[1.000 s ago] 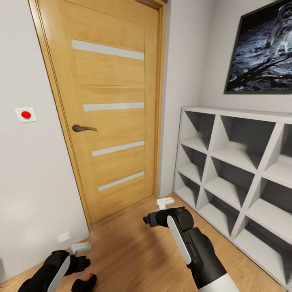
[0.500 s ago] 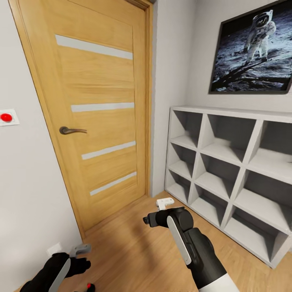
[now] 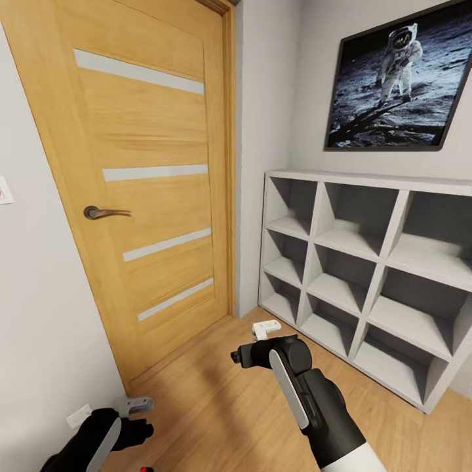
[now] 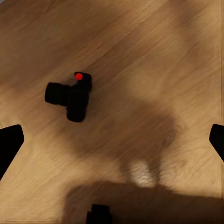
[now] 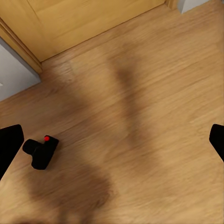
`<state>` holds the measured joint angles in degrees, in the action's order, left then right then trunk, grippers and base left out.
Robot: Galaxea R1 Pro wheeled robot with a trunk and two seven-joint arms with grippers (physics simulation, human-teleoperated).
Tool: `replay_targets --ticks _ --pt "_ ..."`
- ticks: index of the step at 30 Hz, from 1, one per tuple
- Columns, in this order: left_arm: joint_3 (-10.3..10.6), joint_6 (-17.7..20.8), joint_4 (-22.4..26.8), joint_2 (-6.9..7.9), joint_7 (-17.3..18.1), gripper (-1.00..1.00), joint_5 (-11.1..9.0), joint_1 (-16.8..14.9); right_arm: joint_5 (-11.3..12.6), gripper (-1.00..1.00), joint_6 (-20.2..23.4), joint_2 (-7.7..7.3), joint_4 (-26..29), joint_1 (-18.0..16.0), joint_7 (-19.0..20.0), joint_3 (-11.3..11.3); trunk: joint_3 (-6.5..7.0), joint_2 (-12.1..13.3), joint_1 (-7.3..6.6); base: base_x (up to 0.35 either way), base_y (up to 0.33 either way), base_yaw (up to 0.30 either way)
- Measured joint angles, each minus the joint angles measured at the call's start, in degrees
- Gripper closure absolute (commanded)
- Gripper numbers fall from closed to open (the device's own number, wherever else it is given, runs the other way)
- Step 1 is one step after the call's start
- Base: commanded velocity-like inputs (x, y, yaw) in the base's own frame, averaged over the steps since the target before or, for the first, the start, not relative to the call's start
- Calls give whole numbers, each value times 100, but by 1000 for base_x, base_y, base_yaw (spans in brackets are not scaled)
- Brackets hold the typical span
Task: Attach the digital camera to the camera tripod in the bedroom.
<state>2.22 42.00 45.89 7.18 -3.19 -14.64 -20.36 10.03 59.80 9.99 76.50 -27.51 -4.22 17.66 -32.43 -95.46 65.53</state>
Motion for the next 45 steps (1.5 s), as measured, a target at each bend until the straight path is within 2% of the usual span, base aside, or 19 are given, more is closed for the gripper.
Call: replay_targets --ticks 14,30,36,41,42,43,45 --pt "-9 53 -11 -14 -47 -100 46 47 -4 -100 0 0 3 4 4 11 -251 -562 308 0 6 -6" --pt "45 -386 47 22 -36 -100 71 175 10 -100 -1 0 419 41 37 -46 -539 -1204 659 0 0 0" --pt "56 -794 62 78 -37 -100 113 224 10 -100 -1 0 507 46 44 -68 -646 -1444 791 0 0 0" --pt "45 -1197 33 128 -38 -100 288 383 9 -100 -1 0 542 48 46 -68 -736 -1645 901 0 0 0" --pt "25 -1483 8 159 -17 -100 372 458 9 -100 -1 0 555 48 47 -63 -754 -1685 923 0 0 0" --pt "9 -1930 -92 239 19 -100 428 558 11 -100 -1 0 595 48 47 -50 -773 -1725 945 0 0 0" --pt "15 -2215 -256 282 69 -100 443 604 9 -100 -1 0 635 48 47 -40 -808 -1805 989 0 0 0"
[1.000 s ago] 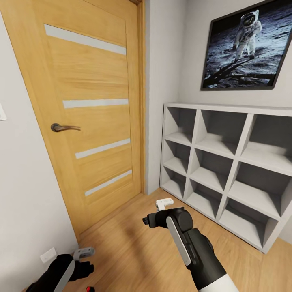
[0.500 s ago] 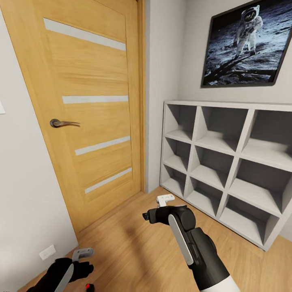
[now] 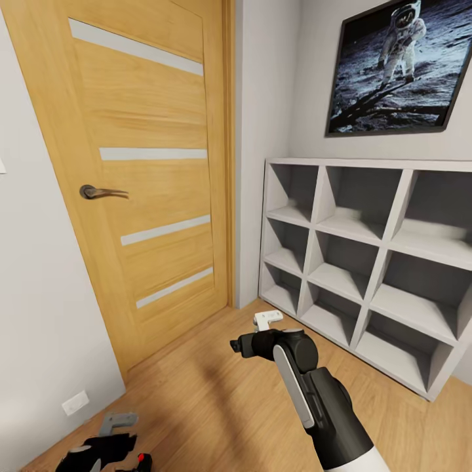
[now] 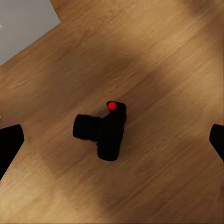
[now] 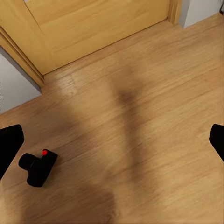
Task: Attach the digital camera to the camera tripod in the bedroom.
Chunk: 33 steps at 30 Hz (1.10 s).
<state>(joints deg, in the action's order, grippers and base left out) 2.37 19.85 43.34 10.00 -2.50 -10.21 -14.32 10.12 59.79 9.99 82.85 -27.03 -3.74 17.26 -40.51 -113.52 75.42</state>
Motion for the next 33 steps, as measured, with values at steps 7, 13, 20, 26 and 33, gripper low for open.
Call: replay_targets --ticks 7,13,20,26,33 --pt "22 -728 -697 38 367 -100 67 39 0 -100 0 0 167 0 0 18 -126 -281 154 0 0 0" --pt "22 -828 -913 51 663 -100 74 13 -1 -100 0 0 292 21 0 25 -233 -522 286 0 0 0" --pt "16 -444 -1008 73 749 -100 66 -140 -7 -100 0 0 554 116 0 22 -359 -802 439 0 0 0" --pt "11 -377 -1114 76 744 -100 66 -272 -10 -100 -1 0 774 275 -5 29 -467 -1043 571 0 0 0" --pt "6 -383 -1257 75 727 -100 73 -348 -10 -100 -1 0 815 310 -4 30 -592 -1324 725 0 0 0"
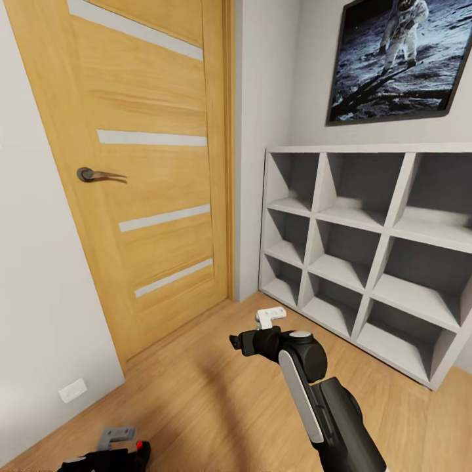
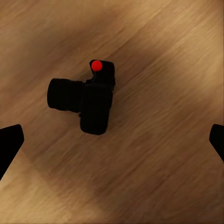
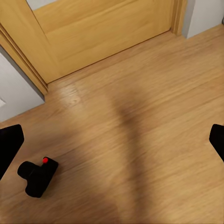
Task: Attach the digital camera to the camera tripod in the bedroom.
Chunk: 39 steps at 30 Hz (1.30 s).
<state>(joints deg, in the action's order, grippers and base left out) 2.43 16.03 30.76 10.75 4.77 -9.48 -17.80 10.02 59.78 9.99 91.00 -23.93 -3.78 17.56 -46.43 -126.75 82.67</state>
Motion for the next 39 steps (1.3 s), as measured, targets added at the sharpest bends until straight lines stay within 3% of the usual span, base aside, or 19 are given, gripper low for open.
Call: replay_targets --ticks 7,18,25,39 --pt "-13 5 -74 12 -6 -100 -4 -85 0 -100 0 0 8 6 3 2 -126 -281 154 0 0 0" --pt "-4 8 -525 18 26 -100 5 -554 -6 -100 0 0 14 7 2 0 -323 -722 395 0 0 0" --pt "13 -7 -619 23 84 -100 14 -688 -8 -100 0 0 7 4 -6 13 -449 -1003 549 0 0 0" --pt "31 -36 -709 213 343 -100 36 -782 -46 -100 0 0 2 0 -10 63 -700 -1564 857 0 0 0"
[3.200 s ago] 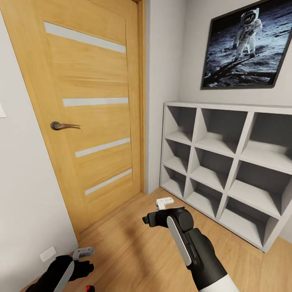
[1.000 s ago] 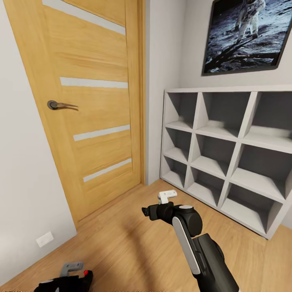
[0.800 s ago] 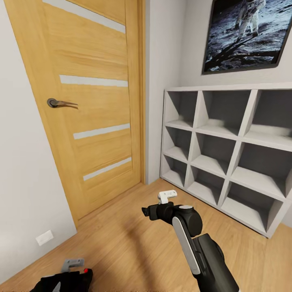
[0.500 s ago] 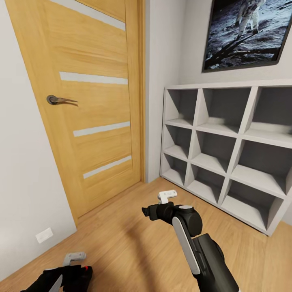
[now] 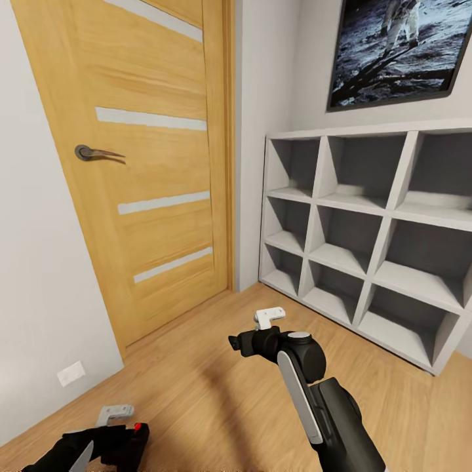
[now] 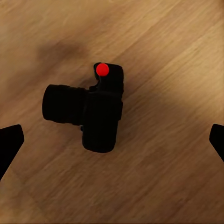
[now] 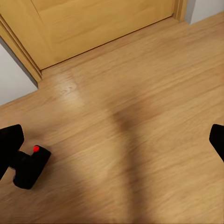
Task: Attach the digital camera to the camera tripod in the bedroom.
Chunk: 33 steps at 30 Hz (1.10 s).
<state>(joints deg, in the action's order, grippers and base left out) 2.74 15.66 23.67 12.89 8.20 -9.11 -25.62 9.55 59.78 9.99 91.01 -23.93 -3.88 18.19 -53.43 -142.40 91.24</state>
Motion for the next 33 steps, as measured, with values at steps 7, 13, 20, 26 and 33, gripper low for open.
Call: replay_targets --ticks 7,13,20,26,33 --pt "7 29 -4 39 54 -100 299 -71 -12 -100 0 0 5 -1 -7 103 -146 -88 58 0 0 0" --pt "0 55 -5 56 341 -100 699 -138 -21 -100 0 0 6 -2 -18 155 -280 -96 73 0 0 0" --pt "-2 63 -6 125 495 -100 822 -177 -20 -100 0 0 8 1 -23 175 -435 -105 91 0 0 0" --pt "-2 62 -6 187 529 -100 850 -217 -20 -100 0 0 8 5 -25 179 -568 -113 107 0 0 0" --pt "-3 62 -6 232 546 -100 867 -300 -20 -100 0 0 8 6 -19 182 -723 -123 125 0 0 0"
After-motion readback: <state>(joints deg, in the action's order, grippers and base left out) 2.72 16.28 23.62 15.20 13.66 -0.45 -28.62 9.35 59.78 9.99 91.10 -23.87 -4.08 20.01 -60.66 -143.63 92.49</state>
